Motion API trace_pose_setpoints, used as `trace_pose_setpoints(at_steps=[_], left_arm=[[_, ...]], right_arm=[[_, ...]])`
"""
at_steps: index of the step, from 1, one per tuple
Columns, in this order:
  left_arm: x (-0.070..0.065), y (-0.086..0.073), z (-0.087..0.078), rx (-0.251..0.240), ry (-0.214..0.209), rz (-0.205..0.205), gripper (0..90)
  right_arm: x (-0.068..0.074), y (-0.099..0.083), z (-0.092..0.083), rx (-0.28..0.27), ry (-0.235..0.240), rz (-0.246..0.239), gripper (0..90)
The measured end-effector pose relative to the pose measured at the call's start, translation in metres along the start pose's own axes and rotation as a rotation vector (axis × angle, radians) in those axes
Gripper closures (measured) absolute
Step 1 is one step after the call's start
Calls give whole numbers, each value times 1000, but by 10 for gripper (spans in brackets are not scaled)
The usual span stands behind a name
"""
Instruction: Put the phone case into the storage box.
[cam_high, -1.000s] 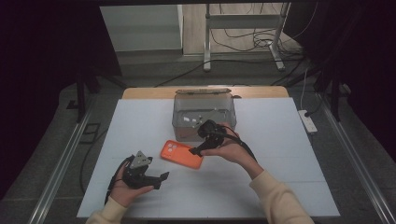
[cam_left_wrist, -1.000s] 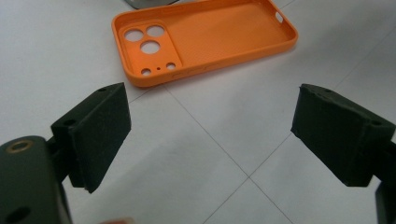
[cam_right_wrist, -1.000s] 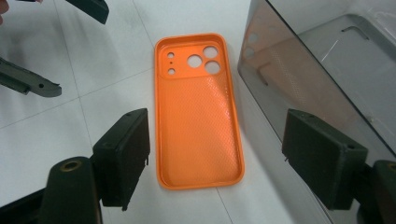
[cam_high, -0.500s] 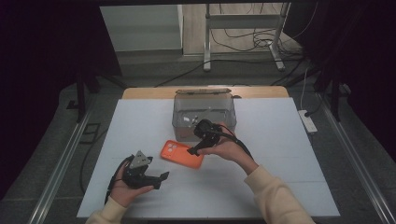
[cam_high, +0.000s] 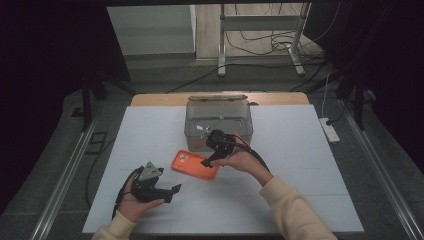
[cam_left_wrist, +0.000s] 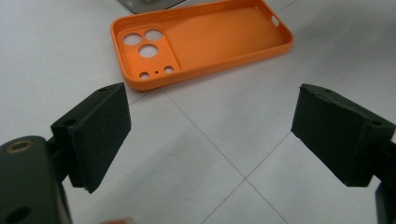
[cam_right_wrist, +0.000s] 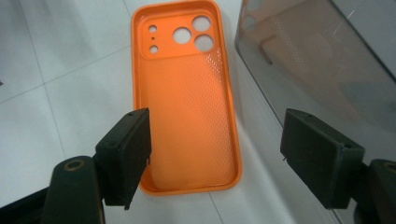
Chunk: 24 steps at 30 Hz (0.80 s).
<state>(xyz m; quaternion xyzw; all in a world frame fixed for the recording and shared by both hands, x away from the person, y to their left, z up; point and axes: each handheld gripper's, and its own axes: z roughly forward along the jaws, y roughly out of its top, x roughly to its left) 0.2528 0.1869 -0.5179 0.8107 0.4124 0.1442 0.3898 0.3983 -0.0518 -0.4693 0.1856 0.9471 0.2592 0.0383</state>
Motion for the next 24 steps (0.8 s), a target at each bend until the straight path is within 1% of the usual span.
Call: trace_pose_setpoints(at_steps=[9,11,12,13,15,20,24], left_arm=[[0,0,0,0,0,1,117],[-1,0,0,2,-2,6,117],[-1,0,0,2,-2,8,117],[-1,0,0,3,-4,9,116],[-1,1,0,3,-4,9,117],[-2,1,0,4,-3,10,117],[-2,0,0,2,-4,8,117]], right_arm=[[-2,-1,9,15,-14,-2,259],[-1,-1,9,17,-24,-8,263],[-2,-1,9,16,-19,-7,267],[0,-1,8,1,-33,-16,276],[1,-1,7,-2,-37,-20,276],[4,1,6,-2,-15,-24,277],[3,-1,8,6,-19,-15,280]])
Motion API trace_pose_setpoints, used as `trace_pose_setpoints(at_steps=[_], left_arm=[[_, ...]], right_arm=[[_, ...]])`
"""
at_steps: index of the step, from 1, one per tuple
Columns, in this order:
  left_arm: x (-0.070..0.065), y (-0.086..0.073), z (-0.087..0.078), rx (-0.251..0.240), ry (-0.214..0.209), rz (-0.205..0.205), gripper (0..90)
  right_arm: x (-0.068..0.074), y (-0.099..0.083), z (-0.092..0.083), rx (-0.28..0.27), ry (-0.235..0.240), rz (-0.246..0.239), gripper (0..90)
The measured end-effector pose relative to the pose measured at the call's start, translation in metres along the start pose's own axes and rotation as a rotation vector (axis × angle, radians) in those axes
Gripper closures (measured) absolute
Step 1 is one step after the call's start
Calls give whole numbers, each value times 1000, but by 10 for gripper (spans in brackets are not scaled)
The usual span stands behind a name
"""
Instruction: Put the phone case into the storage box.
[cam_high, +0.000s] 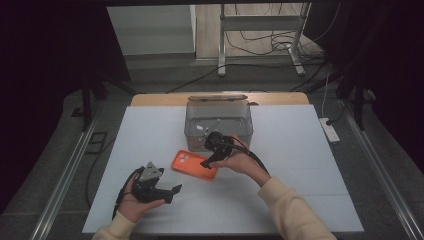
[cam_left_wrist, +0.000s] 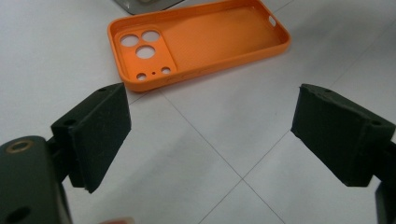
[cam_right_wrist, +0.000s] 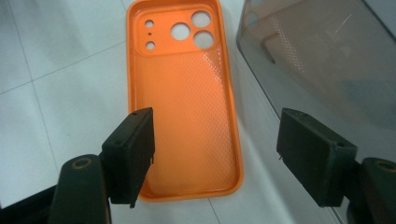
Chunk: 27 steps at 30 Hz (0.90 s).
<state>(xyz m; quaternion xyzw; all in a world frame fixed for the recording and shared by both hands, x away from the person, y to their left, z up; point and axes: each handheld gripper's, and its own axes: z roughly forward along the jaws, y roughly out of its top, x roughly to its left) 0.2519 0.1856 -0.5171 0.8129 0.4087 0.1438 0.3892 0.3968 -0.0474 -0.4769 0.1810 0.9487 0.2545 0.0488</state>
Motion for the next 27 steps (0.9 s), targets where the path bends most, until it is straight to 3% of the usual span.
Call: trace_pose_setpoints(at_steps=[4,9,27], left_arm=[[0,0,0,2,-1,1,117],[0,0,0,2,0,1,117],[0,-1,1,3,-1,-1,117]], right_arm=[[-1,-2,2,8,6,0,295],[-3,-3,4,26,17,-6,381],[-7,-5,14,73,-4,-2,427]])
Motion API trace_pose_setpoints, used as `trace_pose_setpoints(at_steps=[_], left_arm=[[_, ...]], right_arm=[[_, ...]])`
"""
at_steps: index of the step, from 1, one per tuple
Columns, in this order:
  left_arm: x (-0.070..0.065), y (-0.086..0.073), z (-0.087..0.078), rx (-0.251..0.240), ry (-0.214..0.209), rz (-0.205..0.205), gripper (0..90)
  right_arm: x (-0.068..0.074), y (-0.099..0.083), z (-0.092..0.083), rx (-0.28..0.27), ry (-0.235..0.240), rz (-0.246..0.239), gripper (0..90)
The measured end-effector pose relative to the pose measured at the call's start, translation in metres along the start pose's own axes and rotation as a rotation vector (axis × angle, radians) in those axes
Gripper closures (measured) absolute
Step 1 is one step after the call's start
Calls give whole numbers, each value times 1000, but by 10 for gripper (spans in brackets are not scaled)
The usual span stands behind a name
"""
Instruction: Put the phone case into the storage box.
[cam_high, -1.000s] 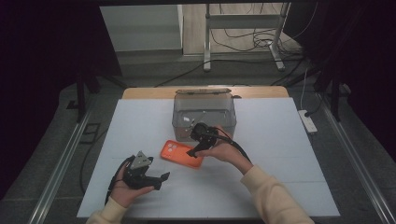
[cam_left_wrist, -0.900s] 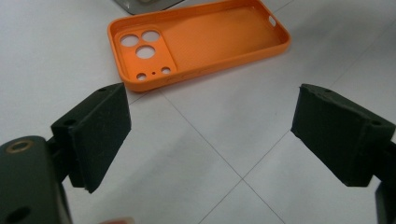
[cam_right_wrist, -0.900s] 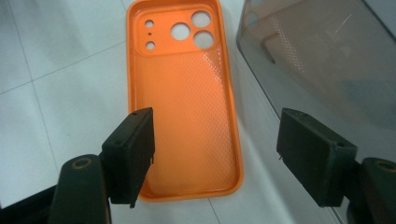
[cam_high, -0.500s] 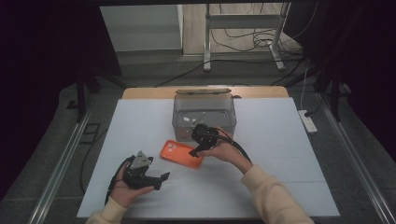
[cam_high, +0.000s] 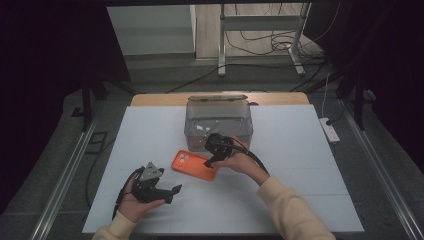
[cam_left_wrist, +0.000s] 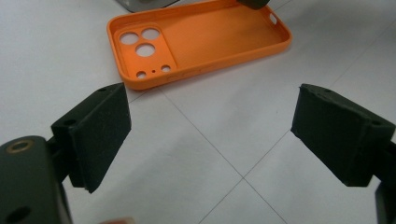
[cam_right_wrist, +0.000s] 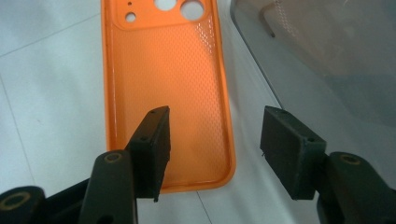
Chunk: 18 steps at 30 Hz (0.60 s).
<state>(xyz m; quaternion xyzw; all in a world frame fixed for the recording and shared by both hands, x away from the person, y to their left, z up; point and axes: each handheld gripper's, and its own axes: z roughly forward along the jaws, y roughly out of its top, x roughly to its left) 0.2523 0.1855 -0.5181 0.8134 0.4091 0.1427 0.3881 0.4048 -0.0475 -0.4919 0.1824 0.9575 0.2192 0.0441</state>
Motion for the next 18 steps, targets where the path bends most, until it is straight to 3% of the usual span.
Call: trace_pose_setpoints(at_steps=[18], left_arm=[[-1,0,1,2,-1,2,119]], right_arm=[[-5,-2,9,47,-12,2,493]])
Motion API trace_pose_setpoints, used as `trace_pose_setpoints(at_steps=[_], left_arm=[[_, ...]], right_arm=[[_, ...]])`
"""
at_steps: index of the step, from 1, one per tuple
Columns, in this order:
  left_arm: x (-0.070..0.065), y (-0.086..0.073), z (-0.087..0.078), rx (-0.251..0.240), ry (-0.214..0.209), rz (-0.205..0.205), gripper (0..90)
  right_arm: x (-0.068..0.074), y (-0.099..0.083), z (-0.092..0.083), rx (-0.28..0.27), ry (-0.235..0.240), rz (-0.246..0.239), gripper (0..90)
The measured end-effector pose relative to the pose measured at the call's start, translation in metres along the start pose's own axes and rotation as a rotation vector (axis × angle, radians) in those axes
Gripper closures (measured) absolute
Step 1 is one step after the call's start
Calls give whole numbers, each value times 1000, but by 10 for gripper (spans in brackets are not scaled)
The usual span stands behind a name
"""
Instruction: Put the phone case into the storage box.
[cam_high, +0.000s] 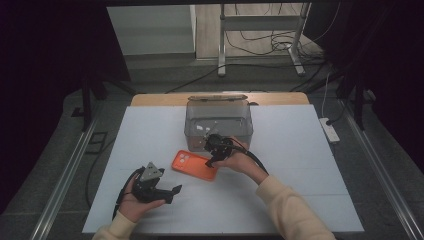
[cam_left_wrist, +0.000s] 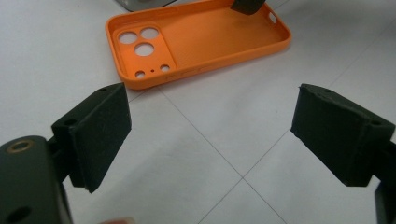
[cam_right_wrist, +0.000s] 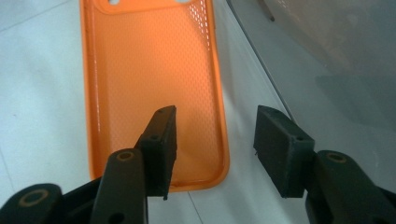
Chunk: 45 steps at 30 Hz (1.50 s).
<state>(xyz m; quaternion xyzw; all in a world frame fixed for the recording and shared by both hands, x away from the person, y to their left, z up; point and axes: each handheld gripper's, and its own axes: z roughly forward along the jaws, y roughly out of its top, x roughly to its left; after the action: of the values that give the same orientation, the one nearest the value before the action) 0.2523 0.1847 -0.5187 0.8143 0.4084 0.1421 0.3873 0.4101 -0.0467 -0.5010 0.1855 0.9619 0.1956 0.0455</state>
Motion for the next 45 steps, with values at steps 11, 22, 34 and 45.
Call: trace_pose_setpoints(at_steps=[11,22,34,45], left_arm=[[0,0,0,1,0,1,119],[-1,0,1,2,-1,5,118],[-1,0,1,4,-1,6,118],[-1,0,1,8,-2,7,119]], right_arm=[[-4,0,4,18,13,12,567],[-7,1,4,21,25,15,659],[-6,5,4,41,11,-32,751],[-5,6,4,44,5,-127,838]])
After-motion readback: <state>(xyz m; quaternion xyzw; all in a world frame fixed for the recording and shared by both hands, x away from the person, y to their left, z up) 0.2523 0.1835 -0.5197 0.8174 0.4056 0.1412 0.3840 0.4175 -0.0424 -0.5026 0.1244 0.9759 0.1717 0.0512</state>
